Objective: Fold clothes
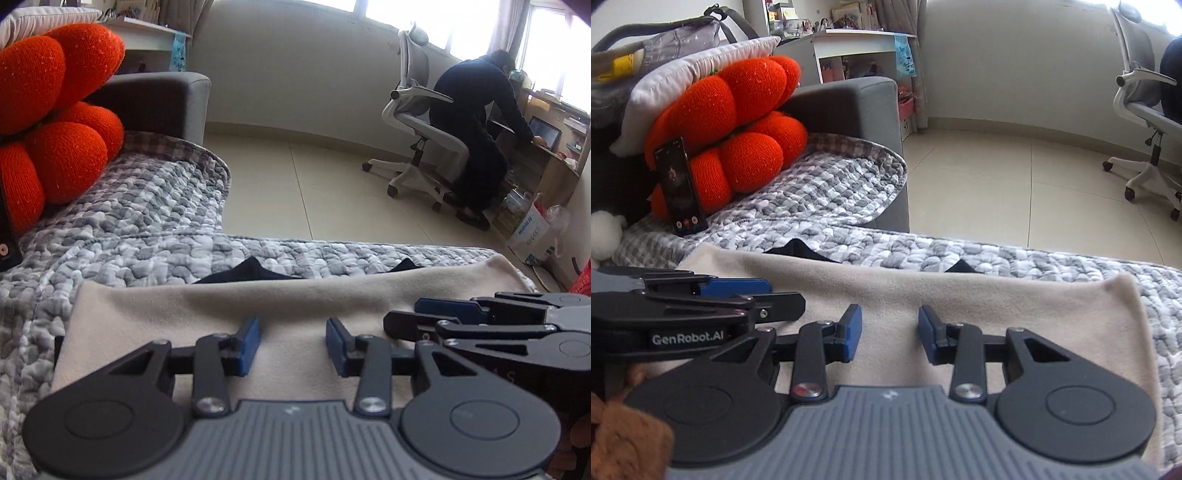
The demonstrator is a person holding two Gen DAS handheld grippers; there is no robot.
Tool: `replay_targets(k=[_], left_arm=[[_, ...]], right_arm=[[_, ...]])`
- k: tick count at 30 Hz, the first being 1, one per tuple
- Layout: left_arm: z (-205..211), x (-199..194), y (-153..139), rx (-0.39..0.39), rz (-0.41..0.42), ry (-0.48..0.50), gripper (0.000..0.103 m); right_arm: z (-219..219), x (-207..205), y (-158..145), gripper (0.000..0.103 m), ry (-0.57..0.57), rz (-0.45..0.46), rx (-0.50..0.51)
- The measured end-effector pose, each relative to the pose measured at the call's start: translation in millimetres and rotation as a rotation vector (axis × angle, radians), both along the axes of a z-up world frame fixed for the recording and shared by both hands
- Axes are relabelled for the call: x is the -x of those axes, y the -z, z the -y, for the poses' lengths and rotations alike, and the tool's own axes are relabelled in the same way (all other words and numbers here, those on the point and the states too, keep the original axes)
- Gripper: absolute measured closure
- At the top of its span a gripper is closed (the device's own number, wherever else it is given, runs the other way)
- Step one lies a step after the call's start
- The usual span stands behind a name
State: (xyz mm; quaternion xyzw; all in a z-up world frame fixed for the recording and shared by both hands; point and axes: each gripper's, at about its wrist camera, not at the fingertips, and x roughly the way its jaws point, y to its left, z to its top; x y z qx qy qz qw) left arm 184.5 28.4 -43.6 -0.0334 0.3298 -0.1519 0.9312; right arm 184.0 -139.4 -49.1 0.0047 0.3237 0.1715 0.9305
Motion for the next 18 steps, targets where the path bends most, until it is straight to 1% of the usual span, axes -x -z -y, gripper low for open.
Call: replay_targets(k=[2,4,5,7,13,18], left_arm=[[-3.6,-0.2,1.1,0.020,0.018,-0.003,0.062],[-7.4,-2.5,2.8,0.055,0.032,-0.017,0.062],[-7.8,-3.3,4.3,0.059,0.043,-0.018,0.062],[-6.8,-3.5,6.1,0.053,0.065,-0.021,0.062],[-1.1,-0.6,7.5,0.000,0.108,-0.029,0.062],[-10.3,3.4,6.8,-0.010,0.115,-0.025,0.063]], right_arm=[[-1.0,-2.4,2.6,0.065,0.004,0.018,0.007],[0.5,-4.9,3.5,0.065,0.016,0.020,-0.014],[0.1,-6.0,5.3,0.065,0.019,0.026,-0.016],[-3.7,-6.8,11.0,0.066,0.023,0.058,0.002],[-13.5,-4.2,17.1,0.067,0.038,0.128,0.056],[4.7,-3.8,14.2,0.069,0.037,0.110,-0.011]])
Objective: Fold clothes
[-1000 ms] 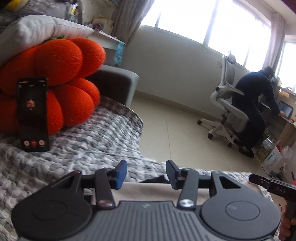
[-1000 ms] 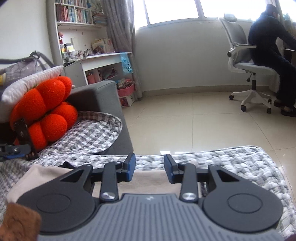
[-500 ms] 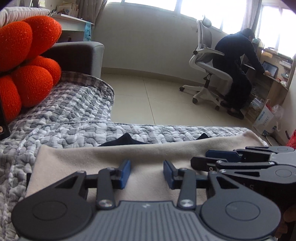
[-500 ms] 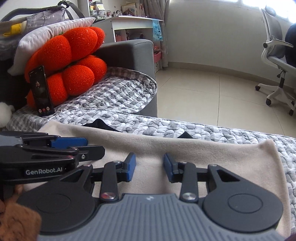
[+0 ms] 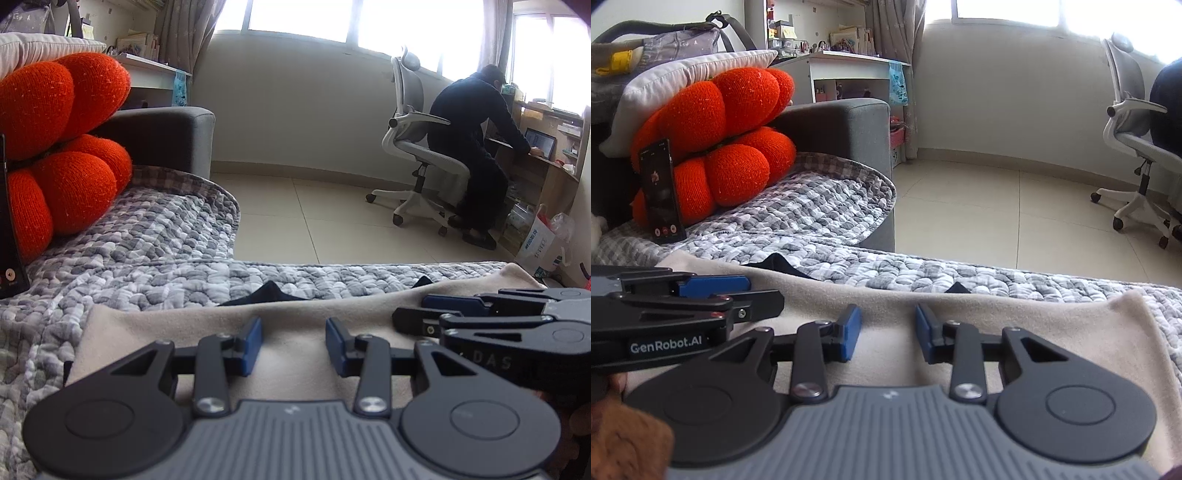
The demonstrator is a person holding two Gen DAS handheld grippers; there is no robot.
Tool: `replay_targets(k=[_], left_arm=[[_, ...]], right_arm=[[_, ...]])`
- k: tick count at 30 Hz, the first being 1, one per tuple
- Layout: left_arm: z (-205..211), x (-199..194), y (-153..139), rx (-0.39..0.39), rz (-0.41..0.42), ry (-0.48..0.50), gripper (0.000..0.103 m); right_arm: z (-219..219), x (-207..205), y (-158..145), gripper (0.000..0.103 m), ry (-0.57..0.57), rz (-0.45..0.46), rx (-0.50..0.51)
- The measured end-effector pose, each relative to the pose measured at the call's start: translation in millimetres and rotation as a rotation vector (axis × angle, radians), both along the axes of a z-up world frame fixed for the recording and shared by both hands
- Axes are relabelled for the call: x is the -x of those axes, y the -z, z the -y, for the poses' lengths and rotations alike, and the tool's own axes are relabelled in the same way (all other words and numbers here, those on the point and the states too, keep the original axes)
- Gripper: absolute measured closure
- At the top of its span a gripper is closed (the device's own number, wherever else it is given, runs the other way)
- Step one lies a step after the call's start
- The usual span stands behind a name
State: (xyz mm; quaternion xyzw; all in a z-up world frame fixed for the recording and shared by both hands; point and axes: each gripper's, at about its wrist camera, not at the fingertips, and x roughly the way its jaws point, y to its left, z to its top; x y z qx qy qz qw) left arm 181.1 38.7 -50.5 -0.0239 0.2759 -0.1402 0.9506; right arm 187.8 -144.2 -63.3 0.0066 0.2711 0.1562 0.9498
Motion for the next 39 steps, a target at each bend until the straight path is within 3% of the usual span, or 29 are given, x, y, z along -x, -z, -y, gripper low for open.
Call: replay_targets(k=[10,14,17,20,24,31,36,39], left_arm=[[-29.5,4.1,-6.8,0.030,-0.040,-0.065,0.064],[-45.2,4.3,-9.5,0.087,-0.051,-0.106,0.067],[-40.1,11.1,-16.5,0.120,-0.018,-0.082,0.065],[-26.1,11.4,-15.0,0.074,0.000,-0.055,0.064],[-21.4,2.6,-5.8,-0.041,-0.024,-0.138,0.065],[-62.3,11.9,-20.7,0.076,-0.106,-0.272,0.062],[-91.7,44.0,-24.6,0.287,-0.183,-0.286,0.060],[-103.6,63.0,-30.7,0.413,-0.220,-0.315,0.043]], right_arm=[[60.4,5.6,-7.8,0.073,0.110,-0.035,-0.097],[69.4,9.5,-14.2,0.066,0.205,-0.005,-0.040],[69.3,13.7,-18.3,0.065,0.174,-0.009,-0.108],[56.3,17.6,-18.9,0.065,0.108,0.005,-0.095],[45.2,9.9,-5.8,0.065,0.085,-0.007,0.002],[72.1,10.4,-13.6,0.062,0.130,-0.014,-0.090],[75.7,16.4,-21.5,0.059,0.111,-0.002,-0.132],[78.3,19.7,-26.7,0.055,0.097,0.006,-0.177]])
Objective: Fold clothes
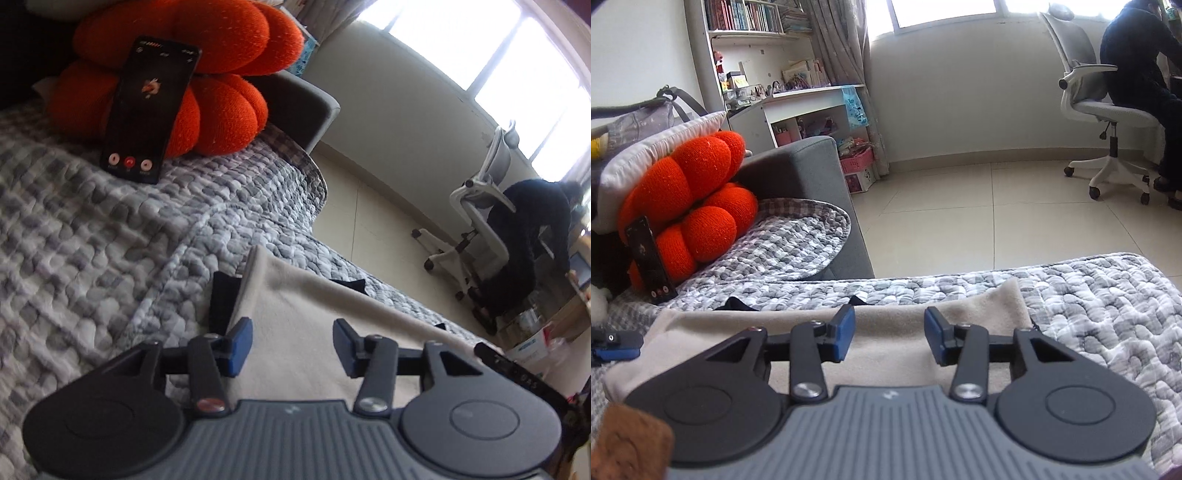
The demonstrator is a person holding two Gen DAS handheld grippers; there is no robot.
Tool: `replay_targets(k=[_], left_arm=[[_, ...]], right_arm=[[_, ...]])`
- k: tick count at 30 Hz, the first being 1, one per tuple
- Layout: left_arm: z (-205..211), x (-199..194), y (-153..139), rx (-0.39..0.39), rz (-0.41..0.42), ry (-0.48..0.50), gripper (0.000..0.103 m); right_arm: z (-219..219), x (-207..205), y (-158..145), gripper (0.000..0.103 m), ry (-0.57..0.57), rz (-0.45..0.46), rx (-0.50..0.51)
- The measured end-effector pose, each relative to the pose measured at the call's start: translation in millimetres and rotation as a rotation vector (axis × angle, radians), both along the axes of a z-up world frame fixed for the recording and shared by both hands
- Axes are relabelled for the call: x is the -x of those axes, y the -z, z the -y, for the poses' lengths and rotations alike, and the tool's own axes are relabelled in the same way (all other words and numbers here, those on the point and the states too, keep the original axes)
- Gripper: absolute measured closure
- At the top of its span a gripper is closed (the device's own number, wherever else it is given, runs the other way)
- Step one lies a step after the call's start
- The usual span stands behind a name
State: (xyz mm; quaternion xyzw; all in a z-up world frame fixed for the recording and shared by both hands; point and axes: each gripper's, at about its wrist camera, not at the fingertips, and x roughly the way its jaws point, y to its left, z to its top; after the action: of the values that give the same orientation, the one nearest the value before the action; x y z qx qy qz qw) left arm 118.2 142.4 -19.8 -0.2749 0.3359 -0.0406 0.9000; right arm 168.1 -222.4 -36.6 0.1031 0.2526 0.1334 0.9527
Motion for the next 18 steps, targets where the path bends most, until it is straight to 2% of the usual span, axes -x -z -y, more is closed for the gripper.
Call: replay_targets(k=[2,5,8,12,16,18], left_arm=[[-4.2,12.8,-5.2,0.057,-0.006,-0.030,0.030],[-2.8,31.0,-12.0,0.052,-0.026,-0.065,0.022],[-1.5,45.3,-8.0,0.085,-0.062,-0.083,0.021],[-1.2,50.8,10.1,0.222,-0.113,-0.094,0.021],[6.6,53.1,32.8,0.356,-0.107,-0.236,0.023],[13.4,53.7,40.4,0.396,-0.087,-0.291,0.023]], right_arm=[[1.5,1.1,-2.1,0.053,-0.004,0.002,-0.023],[3.9,1.7,-3.6,0.051,-0.010,-0.002,-0.052],[5.8,1.4,-4.0,0.050,-0.028,-0.019,-0.088],[0.7,2.0,-3.7,0.046,-0.063,-0.035,-0.103],[-4.5,4.4,-4.4,0.046,-0.082,-0.032,-0.091],[-5.5,5.4,-4.7,0.045,-0.090,-0.030,-0.091]])
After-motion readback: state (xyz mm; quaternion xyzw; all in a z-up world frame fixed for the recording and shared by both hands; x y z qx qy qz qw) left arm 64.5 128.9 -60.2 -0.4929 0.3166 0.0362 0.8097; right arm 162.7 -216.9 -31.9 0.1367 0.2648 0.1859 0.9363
